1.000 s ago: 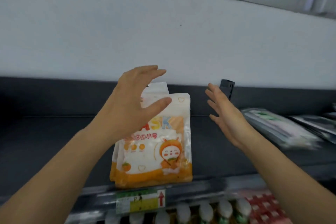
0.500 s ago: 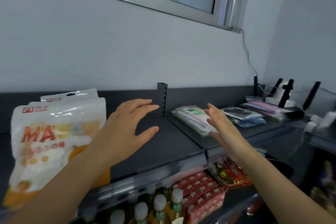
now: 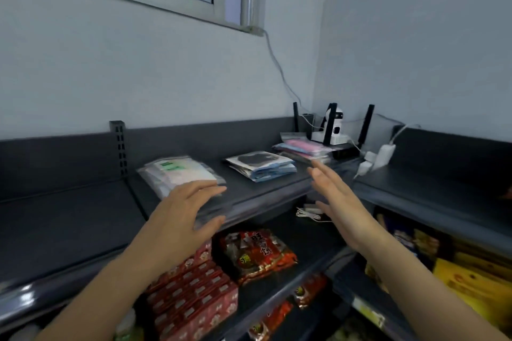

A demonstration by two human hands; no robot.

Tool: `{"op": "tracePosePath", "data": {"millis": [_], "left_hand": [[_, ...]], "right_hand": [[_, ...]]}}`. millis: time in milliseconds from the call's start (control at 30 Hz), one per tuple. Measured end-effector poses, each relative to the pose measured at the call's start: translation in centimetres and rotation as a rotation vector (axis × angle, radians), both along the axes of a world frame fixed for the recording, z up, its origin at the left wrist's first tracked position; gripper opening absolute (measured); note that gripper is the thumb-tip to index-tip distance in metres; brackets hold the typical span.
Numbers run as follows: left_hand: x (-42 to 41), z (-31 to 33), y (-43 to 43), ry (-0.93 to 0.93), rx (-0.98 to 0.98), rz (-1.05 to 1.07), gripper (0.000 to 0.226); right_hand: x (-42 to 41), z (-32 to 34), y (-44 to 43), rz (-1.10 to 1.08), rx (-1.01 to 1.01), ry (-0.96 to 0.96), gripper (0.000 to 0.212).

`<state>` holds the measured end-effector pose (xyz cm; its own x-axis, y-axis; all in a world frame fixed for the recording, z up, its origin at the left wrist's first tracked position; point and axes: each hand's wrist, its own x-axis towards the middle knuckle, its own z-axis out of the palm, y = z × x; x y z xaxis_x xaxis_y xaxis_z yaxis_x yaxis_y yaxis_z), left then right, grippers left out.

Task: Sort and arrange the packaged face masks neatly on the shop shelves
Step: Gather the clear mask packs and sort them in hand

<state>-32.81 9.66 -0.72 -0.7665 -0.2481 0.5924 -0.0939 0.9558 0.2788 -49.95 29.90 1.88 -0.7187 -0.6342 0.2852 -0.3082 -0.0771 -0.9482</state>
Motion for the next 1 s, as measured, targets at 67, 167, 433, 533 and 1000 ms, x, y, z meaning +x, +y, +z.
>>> {"op": "tracePosePath", "data": {"millis": [67, 167, 433, 533, 1000], "left_hand": [[-2.9, -0.1, 2.1, -0.002, 0.003, -0.034, 0.057], [-6.6, -0.2, 4.5, -0.023, -0.012, -0.062, 0.053], [-13.0, 0.2, 5.8, -0.089, -0.065, -0.085, 0.054], [-15.3, 0.3, 5.1, -0.092, -0.080, -0.084, 0.055], [-31.5, 7.7, -3.0, -0.189, -0.251, 0.045, 0.058]], "right_hand": [[-2.0, -0.3, 2.7, -0.041, 0.007, -0.009, 0.074], [-4.5, -0.5, 6.0, -0.088, 0.014, -0.008, 0.077], [-9.2, -1.2, 8.3, -0.144, 0.004, -0.006, 0.072], [-10.9, -1.4, 7.5, -0.143, 0.020, -0.001, 0.072], [-23.7, 0.2, -1.7, -0.189, 0.080, 0.071, 0.069]]}}
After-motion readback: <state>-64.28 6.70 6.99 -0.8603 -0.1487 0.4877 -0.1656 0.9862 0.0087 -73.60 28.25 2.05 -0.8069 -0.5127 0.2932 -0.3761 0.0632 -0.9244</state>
